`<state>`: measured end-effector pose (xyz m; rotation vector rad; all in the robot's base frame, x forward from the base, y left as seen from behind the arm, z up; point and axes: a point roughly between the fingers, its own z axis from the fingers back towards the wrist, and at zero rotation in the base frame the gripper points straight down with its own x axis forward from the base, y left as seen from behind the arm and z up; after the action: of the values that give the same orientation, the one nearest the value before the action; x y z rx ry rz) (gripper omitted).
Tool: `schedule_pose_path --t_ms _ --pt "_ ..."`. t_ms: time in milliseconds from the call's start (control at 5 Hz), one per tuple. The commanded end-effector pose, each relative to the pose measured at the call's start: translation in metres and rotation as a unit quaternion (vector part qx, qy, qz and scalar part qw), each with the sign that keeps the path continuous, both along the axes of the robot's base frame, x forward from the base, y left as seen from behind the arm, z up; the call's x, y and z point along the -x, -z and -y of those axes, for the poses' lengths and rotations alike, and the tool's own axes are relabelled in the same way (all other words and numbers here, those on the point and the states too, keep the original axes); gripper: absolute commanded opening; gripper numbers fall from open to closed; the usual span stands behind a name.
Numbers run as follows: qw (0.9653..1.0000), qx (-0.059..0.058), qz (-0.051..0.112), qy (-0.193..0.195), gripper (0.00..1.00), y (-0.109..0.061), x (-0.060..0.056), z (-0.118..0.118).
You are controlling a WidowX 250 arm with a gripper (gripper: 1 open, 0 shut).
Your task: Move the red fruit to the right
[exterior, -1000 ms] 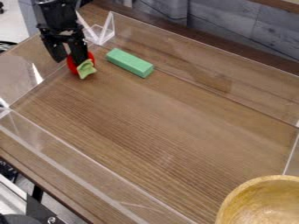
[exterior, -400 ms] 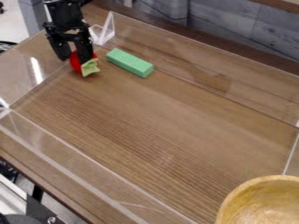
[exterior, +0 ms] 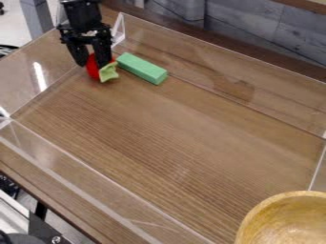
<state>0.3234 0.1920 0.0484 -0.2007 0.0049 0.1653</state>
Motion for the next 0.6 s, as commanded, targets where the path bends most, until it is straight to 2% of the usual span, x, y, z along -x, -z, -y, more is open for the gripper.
schedule_pose_path --t_ms 0,200,400 --pt "0.9983 -0.02 0.053 -0.014 0.0 -0.056 -0.012 -0.009" --pt "0.9977 -0.007 0.062 -0.027 0.0 -0.079 -0.013 -0.013" --pt "0.997 -0.002 0.067 -0.038 0.0 -0.093 -0.013 -0.014"
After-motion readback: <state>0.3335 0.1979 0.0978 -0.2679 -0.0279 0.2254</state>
